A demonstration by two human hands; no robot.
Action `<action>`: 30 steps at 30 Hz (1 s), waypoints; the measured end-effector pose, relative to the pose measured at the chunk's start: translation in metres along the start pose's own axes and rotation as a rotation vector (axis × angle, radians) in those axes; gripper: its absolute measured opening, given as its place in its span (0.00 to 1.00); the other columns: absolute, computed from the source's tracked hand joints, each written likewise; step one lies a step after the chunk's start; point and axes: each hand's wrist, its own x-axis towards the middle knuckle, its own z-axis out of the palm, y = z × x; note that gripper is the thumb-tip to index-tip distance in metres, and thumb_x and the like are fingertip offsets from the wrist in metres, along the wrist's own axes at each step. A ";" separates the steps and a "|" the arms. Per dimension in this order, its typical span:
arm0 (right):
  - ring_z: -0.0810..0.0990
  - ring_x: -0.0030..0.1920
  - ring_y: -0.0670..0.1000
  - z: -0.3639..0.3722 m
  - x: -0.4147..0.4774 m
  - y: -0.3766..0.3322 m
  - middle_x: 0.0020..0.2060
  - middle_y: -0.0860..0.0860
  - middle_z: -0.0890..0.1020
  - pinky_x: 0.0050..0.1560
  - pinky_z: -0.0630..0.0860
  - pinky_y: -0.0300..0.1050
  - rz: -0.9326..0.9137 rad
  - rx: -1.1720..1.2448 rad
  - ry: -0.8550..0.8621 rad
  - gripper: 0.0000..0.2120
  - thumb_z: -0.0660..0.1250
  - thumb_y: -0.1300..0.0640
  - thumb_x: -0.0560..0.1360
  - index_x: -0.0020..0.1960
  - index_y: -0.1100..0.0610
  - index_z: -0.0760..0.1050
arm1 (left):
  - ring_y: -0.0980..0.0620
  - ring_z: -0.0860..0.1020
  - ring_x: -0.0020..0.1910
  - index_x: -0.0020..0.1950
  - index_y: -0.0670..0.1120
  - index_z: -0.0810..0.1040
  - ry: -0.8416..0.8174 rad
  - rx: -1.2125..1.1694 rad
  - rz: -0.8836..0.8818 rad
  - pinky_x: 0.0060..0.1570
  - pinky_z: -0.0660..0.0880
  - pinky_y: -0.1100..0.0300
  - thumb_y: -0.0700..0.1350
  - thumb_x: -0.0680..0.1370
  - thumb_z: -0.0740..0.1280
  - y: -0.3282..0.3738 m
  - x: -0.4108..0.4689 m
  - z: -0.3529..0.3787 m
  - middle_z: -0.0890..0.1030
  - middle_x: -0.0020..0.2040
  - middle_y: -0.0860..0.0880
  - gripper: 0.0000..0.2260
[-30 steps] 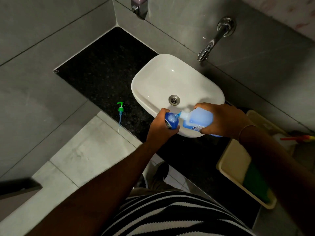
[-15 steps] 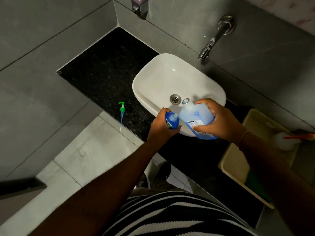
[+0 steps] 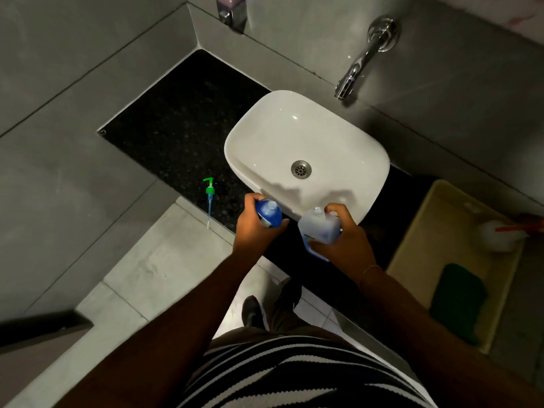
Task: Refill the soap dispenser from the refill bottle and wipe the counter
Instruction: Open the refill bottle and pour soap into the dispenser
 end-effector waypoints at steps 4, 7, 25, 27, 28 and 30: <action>0.81 0.48 0.33 0.019 0.001 0.008 0.49 0.29 0.79 0.41 0.74 0.21 0.043 0.085 0.039 0.33 0.79 0.34 0.58 0.58 0.30 0.66 | 0.74 0.79 0.50 0.55 0.60 0.64 0.051 0.038 -0.014 0.45 0.75 0.79 0.54 0.64 0.85 -0.006 0.000 -0.005 0.78 0.51 0.61 0.32; 0.81 0.50 0.33 0.032 0.000 0.016 0.50 0.28 0.78 0.50 0.76 0.25 0.086 0.127 0.057 0.35 0.84 0.43 0.61 0.57 0.29 0.66 | 0.73 0.79 0.50 0.54 0.61 0.64 0.050 0.052 -0.014 0.45 0.73 0.80 0.52 0.66 0.85 -0.011 0.004 -0.009 0.78 0.51 0.62 0.32; 0.83 0.59 0.49 0.077 -0.006 0.063 0.58 0.51 0.81 0.60 0.84 0.49 0.157 0.233 0.047 0.33 0.84 0.54 0.66 0.65 0.49 0.71 | 0.54 0.79 0.62 0.69 0.45 0.69 0.080 0.073 -0.065 0.63 0.76 0.66 0.45 0.70 0.84 -0.047 0.024 -0.011 0.79 0.63 0.51 0.34; 0.83 0.60 0.49 0.080 -0.006 0.067 0.58 0.50 0.81 0.61 0.83 0.48 0.160 0.238 0.052 0.33 0.84 0.55 0.66 0.65 0.49 0.71 | 0.55 0.79 0.62 0.69 0.45 0.70 0.082 0.093 -0.070 0.63 0.76 0.64 0.46 0.70 0.84 -0.049 0.026 -0.012 0.78 0.63 0.52 0.34; 0.82 0.61 0.49 0.081 -0.007 0.068 0.59 0.50 0.80 0.61 0.83 0.47 0.160 0.237 0.056 0.33 0.84 0.55 0.66 0.65 0.49 0.71 | 0.55 0.79 0.61 0.69 0.45 0.70 0.087 0.104 -0.068 0.62 0.75 0.65 0.47 0.70 0.84 -0.050 0.027 -0.012 0.78 0.63 0.52 0.33; 0.82 0.61 0.47 0.084 -0.008 0.071 0.59 0.49 0.80 0.61 0.82 0.44 0.156 0.238 0.055 0.33 0.84 0.57 0.66 0.65 0.49 0.71 | 0.56 0.78 0.60 0.68 0.45 0.71 0.098 0.129 -0.055 0.60 0.75 0.66 0.48 0.70 0.84 -0.051 0.029 -0.012 0.78 0.62 0.54 0.33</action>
